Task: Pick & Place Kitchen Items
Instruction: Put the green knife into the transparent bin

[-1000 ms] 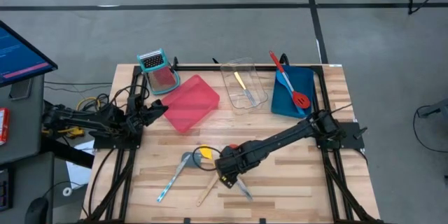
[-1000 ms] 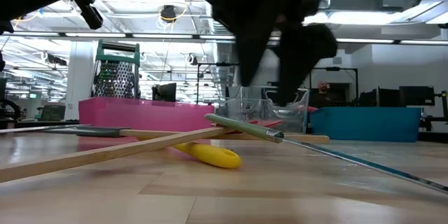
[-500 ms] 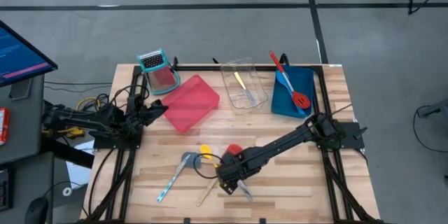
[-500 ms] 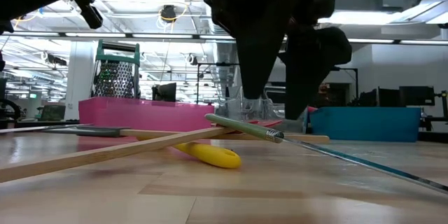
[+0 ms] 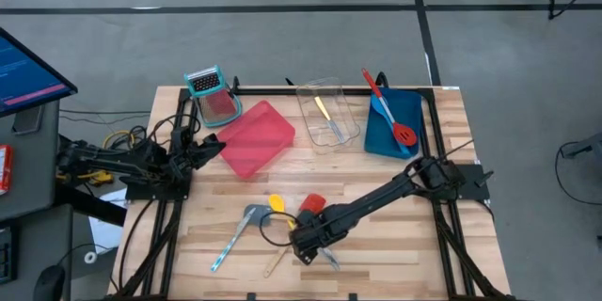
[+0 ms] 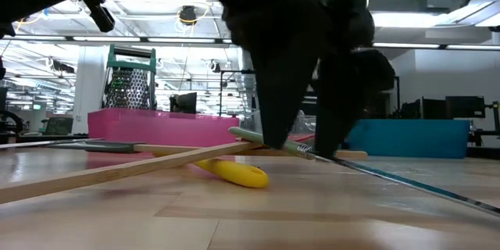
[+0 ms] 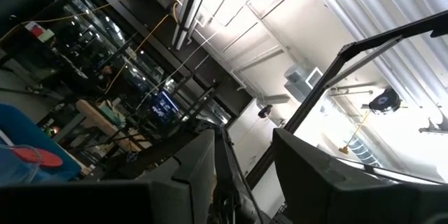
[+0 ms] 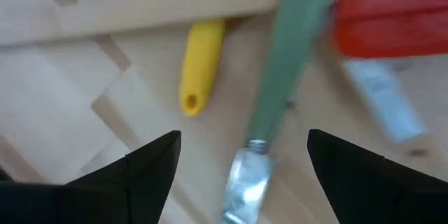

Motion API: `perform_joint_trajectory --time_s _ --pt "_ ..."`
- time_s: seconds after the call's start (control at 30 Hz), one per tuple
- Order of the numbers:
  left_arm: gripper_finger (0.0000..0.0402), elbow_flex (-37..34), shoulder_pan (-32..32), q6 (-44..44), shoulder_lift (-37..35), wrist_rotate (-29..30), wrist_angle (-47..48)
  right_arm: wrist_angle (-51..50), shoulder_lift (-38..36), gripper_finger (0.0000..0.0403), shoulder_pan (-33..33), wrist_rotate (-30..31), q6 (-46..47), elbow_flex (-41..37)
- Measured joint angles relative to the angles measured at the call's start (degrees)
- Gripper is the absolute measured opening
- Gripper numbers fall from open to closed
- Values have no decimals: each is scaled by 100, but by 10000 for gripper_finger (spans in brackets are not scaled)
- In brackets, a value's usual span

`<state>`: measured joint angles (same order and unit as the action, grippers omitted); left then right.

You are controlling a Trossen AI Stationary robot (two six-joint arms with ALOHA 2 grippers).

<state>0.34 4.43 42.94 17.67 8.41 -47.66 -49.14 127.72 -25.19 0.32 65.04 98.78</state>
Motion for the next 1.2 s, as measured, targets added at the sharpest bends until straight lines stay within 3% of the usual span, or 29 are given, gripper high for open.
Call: perform_joint_trajectory --time_s 0.23,0.7,1.03,1.2 --pt "131 0 -1 2 0 1 -2 -131 74 300 32 -33 162 -12" --pt "131 0 0 1 0 1 -2 -239 97 186 44 -10 564 -7" --pt "131 0 0 -1 1 1 0 -274 99 76 55 -59 707 -7" --pt "131 0 0 0 0 -85 0 -271 99 56 57 -119 883 -7"
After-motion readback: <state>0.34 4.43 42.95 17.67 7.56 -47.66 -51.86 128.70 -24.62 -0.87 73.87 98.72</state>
